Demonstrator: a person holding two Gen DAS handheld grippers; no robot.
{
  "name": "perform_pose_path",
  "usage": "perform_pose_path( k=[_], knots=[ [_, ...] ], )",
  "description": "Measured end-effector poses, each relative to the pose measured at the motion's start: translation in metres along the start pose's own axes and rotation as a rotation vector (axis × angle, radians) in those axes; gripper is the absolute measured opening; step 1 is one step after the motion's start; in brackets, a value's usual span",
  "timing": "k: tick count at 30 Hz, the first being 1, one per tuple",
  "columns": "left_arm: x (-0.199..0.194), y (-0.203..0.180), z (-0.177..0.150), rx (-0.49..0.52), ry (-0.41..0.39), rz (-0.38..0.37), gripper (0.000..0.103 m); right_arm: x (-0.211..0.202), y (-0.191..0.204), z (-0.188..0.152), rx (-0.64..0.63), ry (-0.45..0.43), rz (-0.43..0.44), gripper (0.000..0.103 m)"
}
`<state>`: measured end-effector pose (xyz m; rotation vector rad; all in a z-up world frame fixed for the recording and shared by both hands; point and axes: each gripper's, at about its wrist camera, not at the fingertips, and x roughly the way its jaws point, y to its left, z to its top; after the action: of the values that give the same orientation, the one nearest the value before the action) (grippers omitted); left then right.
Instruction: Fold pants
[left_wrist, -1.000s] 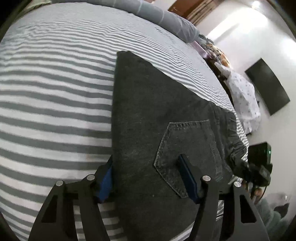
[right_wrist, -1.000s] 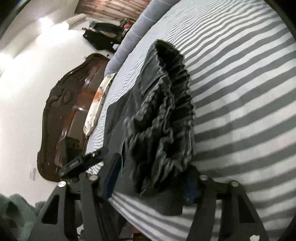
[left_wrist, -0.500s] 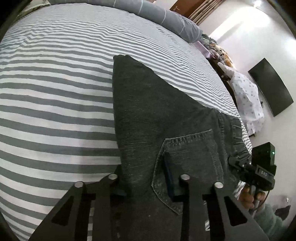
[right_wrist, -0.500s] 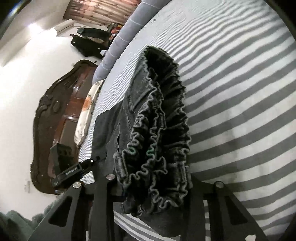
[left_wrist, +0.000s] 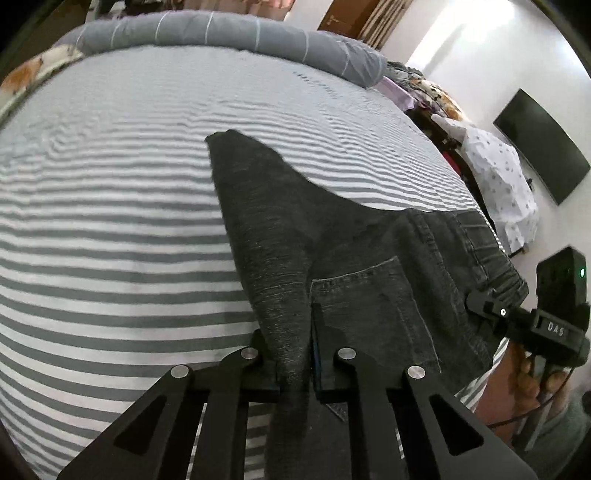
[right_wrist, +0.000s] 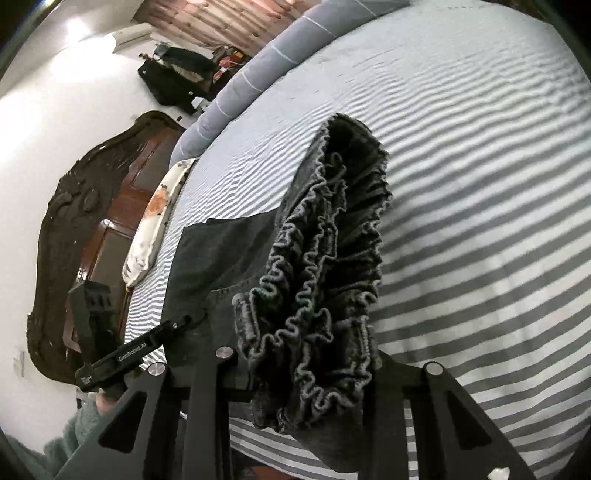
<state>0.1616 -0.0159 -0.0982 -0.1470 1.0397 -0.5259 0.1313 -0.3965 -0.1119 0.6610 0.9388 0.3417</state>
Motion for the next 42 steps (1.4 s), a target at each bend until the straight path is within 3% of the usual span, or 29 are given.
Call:
perform_pose_path(
  k=[4,11,27,34,42],
  knots=[
    [-0.017,-0.004,0.004,0.028,-0.027,0.028,0.011,0.002,0.022,0.003,-0.027,0.006,0.013,0.027],
    [-0.049,0.022,0.015,0.029,-0.082,0.062,0.011,0.017,0.053,0.012,-0.062,0.014,0.049,0.027],
    [-0.087,0.106,0.059,-0.009,-0.176,0.185,0.011,0.115,0.135,0.065,-0.138,0.075,0.119,0.027],
    [-0.072,0.134,0.069,-0.040,-0.147,0.182,0.011,0.145,0.139,0.074,-0.133,0.100,0.102,0.027],
    [-0.057,0.137,0.057,-0.025,-0.103,0.142,0.011,0.149,0.122,0.062,-0.087,0.115,0.084,0.027]
  ],
)
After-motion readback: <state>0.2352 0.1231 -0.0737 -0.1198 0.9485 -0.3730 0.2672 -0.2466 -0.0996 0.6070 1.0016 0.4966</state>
